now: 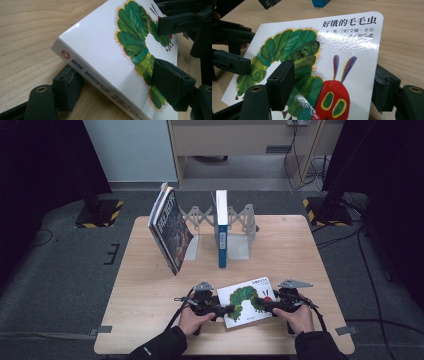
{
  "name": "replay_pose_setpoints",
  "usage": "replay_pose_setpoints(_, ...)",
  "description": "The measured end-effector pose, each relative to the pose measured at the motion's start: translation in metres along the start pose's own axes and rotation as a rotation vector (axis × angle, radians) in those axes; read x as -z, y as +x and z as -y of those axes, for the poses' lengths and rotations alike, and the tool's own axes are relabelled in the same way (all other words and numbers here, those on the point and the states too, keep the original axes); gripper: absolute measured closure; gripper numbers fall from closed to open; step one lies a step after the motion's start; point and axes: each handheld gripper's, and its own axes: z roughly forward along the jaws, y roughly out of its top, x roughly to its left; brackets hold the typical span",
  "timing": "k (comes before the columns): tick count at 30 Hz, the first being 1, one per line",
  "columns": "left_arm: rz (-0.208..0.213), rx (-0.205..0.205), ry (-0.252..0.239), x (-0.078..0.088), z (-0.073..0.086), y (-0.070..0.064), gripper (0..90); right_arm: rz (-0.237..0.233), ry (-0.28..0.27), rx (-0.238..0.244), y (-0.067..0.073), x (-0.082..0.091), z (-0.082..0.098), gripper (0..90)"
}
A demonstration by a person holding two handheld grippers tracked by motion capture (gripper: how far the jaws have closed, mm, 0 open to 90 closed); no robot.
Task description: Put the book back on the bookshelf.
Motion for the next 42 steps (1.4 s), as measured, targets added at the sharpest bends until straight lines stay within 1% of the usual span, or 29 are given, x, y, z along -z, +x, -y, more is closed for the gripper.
replay_pose_setpoints(4,-0.009,0.002,-0.018,0.001,0.002,0.001,30.0,-0.003,-0.007,0.011,0.001,0.001,0.0,30.5)
replay_pose_setpoints(6,-0.008,0.005,-0.02,0.001,0.003,0.001,31.2,-0.003,-0.016,0.008,0.001,0.003,-0.001,29.9)
replay_pose_setpoints(8,-0.011,0.009,-0.022,0.001,0.003,0.001,31.8,-0.008,-0.011,0.005,0.001,0.003,-0.001,29.1)
replay_pose_setpoints(10,-0.013,0.01,-0.024,0.001,0.003,0.001,32.3,-0.003,-0.005,-0.002,0.001,0.004,-0.002,28.7)
replay_pose_setpoints(14,-0.017,0.016,-0.024,0.002,0.003,0.002,34.7,0.039,-0.008,-0.007,-0.005,0.008,-0.001,28.1)
replay_pose_setpoints(16,-0.018,0.017,-0.024,0.002,0.003,0.002,35.0,0.047,-0.008,-0.023,-0.007,0.009,0.0,28.3)
replay_pose_setpoints(17,-0.018,0.017,-0.025,0.002,0.003,0.002,35.0,0.051,-0.006,-0.018,-0.008,0.009,0.0,28.2)
replay_pose_setpoints(21,-0.02,0.017,-0.025,0.002,0.003,0.002,35.0,0.066,0.041,-0.029,-0.01,0.005,0.003,28.4)
replay_pose_setpoints(22,-0.019,0.017,-0.025,0.002,0.003,0.002,35.0,0.056,0.054,-0.036,-0.01,0.003,0.004,29.2)
replay_pose_setpoints(24,-0.017,0.017,-0.025,0.002,0.003,0.002,35.1,0.047,0.062,-0.043,-0.01,0.001,0.004,29.8)
replay_pose_setpoints(25,-0.016,0.019,-0.023,0.002,0.003,0.002,35.1,0.041,0.062,-0.037,-0.01,0.0,0.005,28.9)
replay_pose_setpoints(27,-0.013,0.022,-0.016,0.003,0.003,0.002,35.4,0.041,0.072,-0.041,-0.008,-0.001,0.004,28.3)
replay_pose_setpoints(31,-0.01,0.02,-0.008,0.003,0.002,0.002,35.1,0.035,0.065,-0.05,-0.008,-0.001,0.003,29.4)
replay_pose_setpoints(32,-0.005,0.021,-0.006,0.003,0.002,0.002,35.0,0.034,0.066,-0.034,-0.009,-0.001,0.003,29.6)
replay_pose_setpoints(33,-0.003,0.022,-0.004,0.003,0.002,0.001,35.0,0.034,0.066,-0.034,-0.009,-0.001,0.003,29.6)
replay_pose_setpoints(37,0.028,0.025,-0.001,0.002,0.003,-0.001,35.0,0.025,0.054,-0.039,-0.007,-0.001,0.002,31.7)
replay_pose_setpoints(39,0.033,0.018,-0.001,0.002,0.002,-0.003,35.5,0.021,0.043,-0.032,-0.007,0.0,0.001,32.2)
replay_pose_setpoints(41,0.045,0.025,0.0,0.003,0.001,-0.003,37.5,0.015,0.037,-0.024,-0.007,0.0,0.0,32.9)
replay_pose_setpoints(42,0.052,0.027,-0.002,0.004,0.001,-0.003,39.0,0.01,0.033,-0.029,-0.007,0.001,0.0,33.3)
